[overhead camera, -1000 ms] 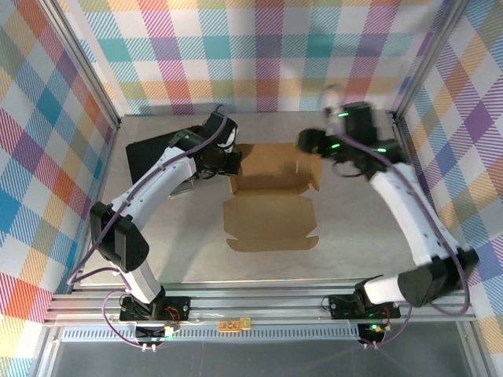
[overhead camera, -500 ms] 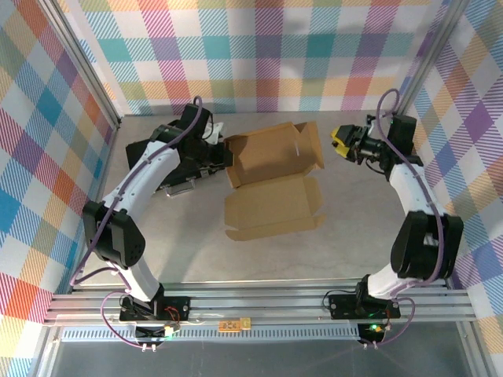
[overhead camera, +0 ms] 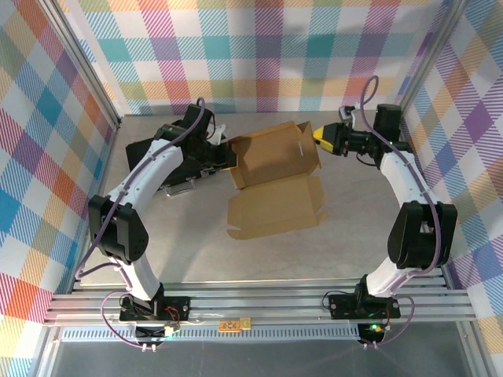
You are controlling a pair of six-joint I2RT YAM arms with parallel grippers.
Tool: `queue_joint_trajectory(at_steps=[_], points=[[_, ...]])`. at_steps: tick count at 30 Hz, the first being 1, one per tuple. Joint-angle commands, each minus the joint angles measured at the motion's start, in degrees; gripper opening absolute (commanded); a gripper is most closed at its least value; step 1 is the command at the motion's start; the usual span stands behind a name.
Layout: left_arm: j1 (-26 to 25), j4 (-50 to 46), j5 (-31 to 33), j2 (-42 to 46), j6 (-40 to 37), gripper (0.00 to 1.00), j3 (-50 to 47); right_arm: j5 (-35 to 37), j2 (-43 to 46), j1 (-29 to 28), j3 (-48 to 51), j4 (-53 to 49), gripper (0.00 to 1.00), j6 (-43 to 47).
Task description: Fold the paper box
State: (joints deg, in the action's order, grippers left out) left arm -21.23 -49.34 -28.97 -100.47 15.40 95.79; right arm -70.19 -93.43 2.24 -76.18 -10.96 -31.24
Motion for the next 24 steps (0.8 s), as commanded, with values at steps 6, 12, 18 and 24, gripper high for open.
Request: queue_joint_trajectory(at_steps=[6, 12, 18, 24], points=[[0.1, 0.5, -2.0, 0.1, 0.5, 0.00, 2.4, 0.3, -1.8, -0.9, -3.1, -8.4, 0.46, 8.6], [0.1, 0.2, -1.6, 0.2, 0.5, 0.00, 2.6, 2.1, -2.6, -3.4, -6.3, -14.9, 0.48, 13.8], [0.1, -0.1, -0.9, 0.2, 0.7, 0.00, 2.8, 4.0, -2.5, -5.6, -7.9, -18.1, 0.52, 16.0], [0.0, -0.2, -0.6, 0.4, 0.7, 0.00, 2.9, 9.6, -3.0, -7.3, -11.1, -24.7, 0.52, 20.7]])
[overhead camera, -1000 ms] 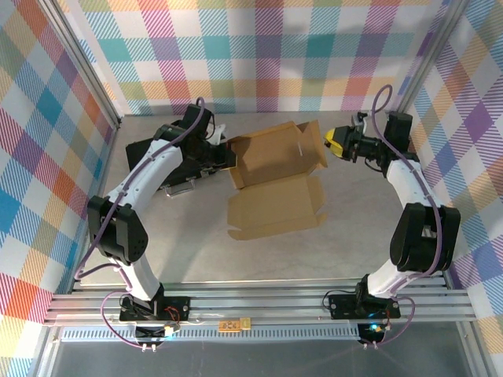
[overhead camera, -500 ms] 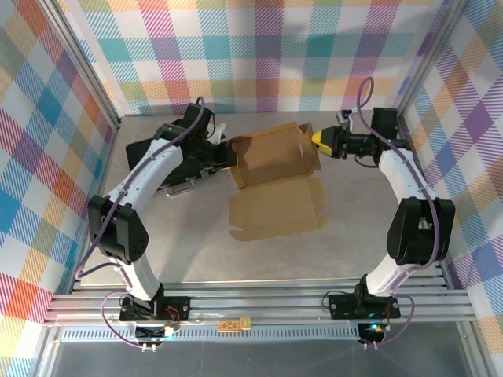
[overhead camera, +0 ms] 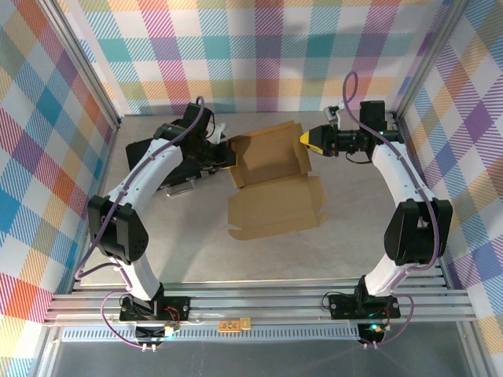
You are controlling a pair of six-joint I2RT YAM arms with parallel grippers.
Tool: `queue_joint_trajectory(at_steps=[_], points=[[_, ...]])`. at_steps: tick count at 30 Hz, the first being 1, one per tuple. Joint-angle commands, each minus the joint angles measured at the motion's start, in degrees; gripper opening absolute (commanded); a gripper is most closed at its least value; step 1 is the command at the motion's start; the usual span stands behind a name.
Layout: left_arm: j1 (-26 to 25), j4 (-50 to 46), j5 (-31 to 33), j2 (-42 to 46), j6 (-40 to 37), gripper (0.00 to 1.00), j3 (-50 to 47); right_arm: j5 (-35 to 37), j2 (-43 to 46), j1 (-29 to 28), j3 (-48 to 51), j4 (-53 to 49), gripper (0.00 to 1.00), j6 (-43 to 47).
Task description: Fold the paper box
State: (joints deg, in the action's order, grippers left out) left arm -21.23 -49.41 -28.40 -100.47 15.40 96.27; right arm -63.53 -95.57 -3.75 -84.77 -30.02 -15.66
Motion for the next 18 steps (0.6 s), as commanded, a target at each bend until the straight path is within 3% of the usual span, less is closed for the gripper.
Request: queue_joint_trajectory(at_steps=[1, 10, 18], points=[[0.0, -0.3, -1.1, 0.4, 0.7, 0.00, 2.5, 4.2, -1.0, -1.6, -3.4, -7.0, 0.52, 6.1], [-0.5, -0.6, 0.0, 0.8, 0.4, 0.00, 2.8, 22.7, -0.4, -6.2, -6.6, -13.0, 0.51, 11.9], [-0.8, -0.8, 0.4, 0.8, 0.1, 0.00, 2.8, 40.5, 0.4, -11.9, -7.5, -13.5, 0.42, 13.6]])
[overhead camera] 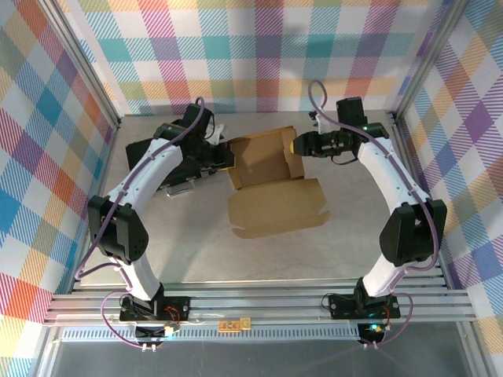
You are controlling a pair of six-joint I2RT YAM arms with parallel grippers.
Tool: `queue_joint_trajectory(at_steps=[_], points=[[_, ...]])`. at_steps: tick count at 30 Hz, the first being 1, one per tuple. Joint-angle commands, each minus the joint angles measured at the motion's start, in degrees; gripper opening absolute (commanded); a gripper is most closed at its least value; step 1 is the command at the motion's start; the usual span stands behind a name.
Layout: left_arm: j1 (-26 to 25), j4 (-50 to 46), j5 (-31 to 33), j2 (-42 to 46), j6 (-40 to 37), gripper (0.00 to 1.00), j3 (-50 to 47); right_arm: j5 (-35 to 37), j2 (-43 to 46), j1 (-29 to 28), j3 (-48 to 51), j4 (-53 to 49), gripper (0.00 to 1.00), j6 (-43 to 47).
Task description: Fold the paper box
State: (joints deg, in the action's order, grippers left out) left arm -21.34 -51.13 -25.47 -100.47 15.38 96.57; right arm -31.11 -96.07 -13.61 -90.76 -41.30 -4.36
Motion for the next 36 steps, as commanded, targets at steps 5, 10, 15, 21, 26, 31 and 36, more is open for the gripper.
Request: queue_joint_trajectory(at_steps=[5, 10, 15, 21, 26, 31, 36], points=[[-0.9, 0.7, -2.3, 0.4, 0.0, 0.00, 2.9, 20.0, -1.1, -6.8, -3.6, -3.9, 0.27, 2.2], [-1.2, 0.3, -1.9, 0.0, -0.1, 0.00, 3.5, 30.6, -2.3, -10.7, -4.2, -4.0, 0.17, 1.1], [-1.3, 0.2, -1.3, -0.3, -0.1, 0.00, 3.8, 40.8, -4.2, -13.6, -6.8, -6.8, 0.00, 0.3], [-1.4, 0.1, -1.2, -0.6, -0.1, 0.00, 4.2, 40.1, -4.7, -13.9, -7.2, -7.0, 0.03, -0.4], [-1.4, 0.1, -1.2, -0.7, -0.1, 0.00, 4.5, 39.6, -6.0, -14.0, -8.6, -8.0, 0.19, -0.5], [-1.4, 0.0, -1.1, -0.9, -0.2, 0.00, 4.8, 39.6, -7.2, -14.0, -8.7, -8.8, 0.21, -0.6], [-1.5, -0.1, -1.1, -1.1, -0.2, 0.00, 5.0, 40.1, -7.5, -14.0, -8.6, -8.7, 0.17, -0.8]])
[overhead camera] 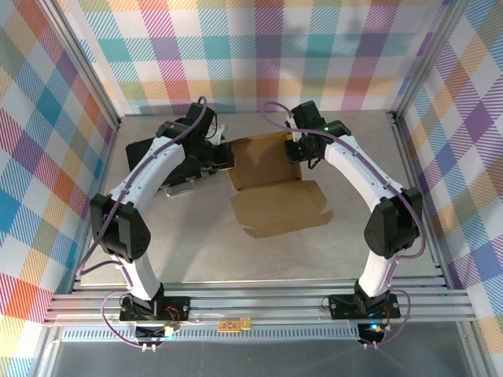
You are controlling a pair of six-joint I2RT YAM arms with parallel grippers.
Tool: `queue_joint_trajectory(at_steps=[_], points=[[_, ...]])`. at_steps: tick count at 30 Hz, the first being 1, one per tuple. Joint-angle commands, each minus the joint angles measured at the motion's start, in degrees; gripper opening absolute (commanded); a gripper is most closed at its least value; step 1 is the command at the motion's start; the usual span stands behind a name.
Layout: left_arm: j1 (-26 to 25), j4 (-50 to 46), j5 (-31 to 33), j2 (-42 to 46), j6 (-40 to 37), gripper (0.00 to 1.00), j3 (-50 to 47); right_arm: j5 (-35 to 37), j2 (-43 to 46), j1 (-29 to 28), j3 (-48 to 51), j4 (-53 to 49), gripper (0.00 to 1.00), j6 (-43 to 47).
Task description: Fold the paper box
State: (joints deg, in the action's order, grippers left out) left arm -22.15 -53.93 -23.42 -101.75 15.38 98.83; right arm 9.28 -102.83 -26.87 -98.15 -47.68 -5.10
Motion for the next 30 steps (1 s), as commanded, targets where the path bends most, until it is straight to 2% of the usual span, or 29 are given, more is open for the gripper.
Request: queue_joint_trajectory(at_steps=[1, 5, 8, 11, 17, 26, 28, 30], points=[[-0.6, 2.8, -3.1, 0.1, -0.2, 0.00, 2.7, -0.4, -1.0, -0.7, -1.5, -2.5, 0.19, -0.1], [-0.6, 2.8, -3.1, -0.1, -0.1, 0.00, 3.1, 0.4, -1.9, -0.8, -1.7, -3.1, 0.19, -0.6], [-0.6, 2.6, -3.0, -0.3, -0.1, 0.00, 3.3, 3.1, -1.9, -1.2, -1.9, -3.4, 0.09, -0.7], [-0.6, 2.5, -2.8, -0.2, -0.1, 0.00, 3.3, 9.1, -3.1, -2.1, -3.9, -5.3, 0.00, -0.5], [-0.7, 1.6, -0.8, -0.7, 0.5, 0.00, 3.7, 23.8, -6.2, -4.3, -9.7, -13.0, 0.00, -4.6], [-1.9, 0.2, 4.4, -1.1, 3.3, 0.00, 4.3, 42.1, -11.0, -7.7, -15.1, -22.4, 0.00, -13.1], [-2.2, -0.7, 5.5, -1.3, 3.3, 0.00, 4.6, 45.0, -12.5, -7.9, -17.3, -25.6, 0.00, -14.8], [-2.3, -0.8, 5.5, -1.2, 3.3, 0.00, 4.5, 44.0, -12.6, -7.9, -17.8, -25.1, 0.00, -14.2]])
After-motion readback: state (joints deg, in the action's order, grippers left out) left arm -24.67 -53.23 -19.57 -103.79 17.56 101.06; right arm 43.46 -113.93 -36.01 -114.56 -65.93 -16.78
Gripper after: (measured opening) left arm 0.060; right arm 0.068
